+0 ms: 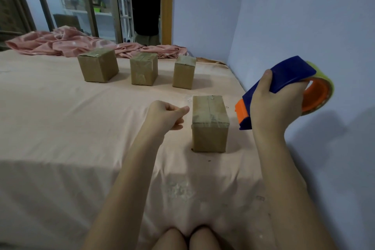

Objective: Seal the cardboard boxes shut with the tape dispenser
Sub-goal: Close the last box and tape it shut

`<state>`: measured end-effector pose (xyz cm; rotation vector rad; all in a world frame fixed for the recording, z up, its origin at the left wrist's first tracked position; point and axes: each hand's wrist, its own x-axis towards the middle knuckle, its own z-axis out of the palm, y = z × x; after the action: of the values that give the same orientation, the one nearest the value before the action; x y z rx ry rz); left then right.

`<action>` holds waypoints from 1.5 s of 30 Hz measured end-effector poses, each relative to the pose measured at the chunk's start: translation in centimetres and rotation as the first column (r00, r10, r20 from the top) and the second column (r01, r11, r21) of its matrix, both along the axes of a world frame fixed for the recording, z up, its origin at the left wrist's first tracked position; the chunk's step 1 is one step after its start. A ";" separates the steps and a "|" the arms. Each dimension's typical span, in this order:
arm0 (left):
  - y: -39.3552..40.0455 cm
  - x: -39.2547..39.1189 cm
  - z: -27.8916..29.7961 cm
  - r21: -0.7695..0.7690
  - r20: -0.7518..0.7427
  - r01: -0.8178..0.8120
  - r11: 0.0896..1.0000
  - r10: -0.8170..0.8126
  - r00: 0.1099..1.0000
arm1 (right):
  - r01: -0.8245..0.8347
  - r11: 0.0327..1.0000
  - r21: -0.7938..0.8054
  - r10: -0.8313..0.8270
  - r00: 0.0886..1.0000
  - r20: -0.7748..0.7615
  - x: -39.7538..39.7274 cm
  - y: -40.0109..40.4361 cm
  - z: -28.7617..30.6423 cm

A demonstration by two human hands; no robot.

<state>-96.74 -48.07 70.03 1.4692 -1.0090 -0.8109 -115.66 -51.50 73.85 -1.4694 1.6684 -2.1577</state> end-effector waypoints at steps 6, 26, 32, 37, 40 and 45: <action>-0.3 -0.1 -0.2 0.017 -0.007 0.011 1.000 -0.010 1.000 | 0.003 0.999 0.039 -0.002 1.000 -0.031 0.0 -0.2 -0.4; -1.2 -1.3 -3.9 0.022 -0.139 0.017 1.000 -0.013 0.990 | 0.069 0.982 0.175 -0.048 0.991 -0.124 0.7 -0.9 -2.1; -0.9 -2.7 -5.0 0.008 -0.156 -0.018 1.000 0.019 0.988 | 0.065 0.978 0.197 -0.049 0.995 -0.082 0.7 -1.1 -2.1; -0.4 -4.3 -6.8 0.093 0.079 -0.059 0.994 0.051 0.996 | 0.047 0.982 0.184 -0.044 0.999 -0.022 0.6 -1.1 -2.4; 0.5 -5.5 -6.8 -0.121 0.059 -0.180 0.976 0.188 0.980 | 0.043 0.981 0.189 -0.041 0.999 -0.015 0.7 -1.2 -2.4; 2.2 -9.0 -7.8 -0.313 -0.174 -0.033 0.949 -0.023 0.984 | 0.045 0.979 0.201 -0.048 0.999 0.013 0.7 -1.4 -2.6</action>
<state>-105.78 -45.92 62.19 1.1066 -0.9509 -0.7237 -114.97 -52.94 71.27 -1.3663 1.8685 -1.9487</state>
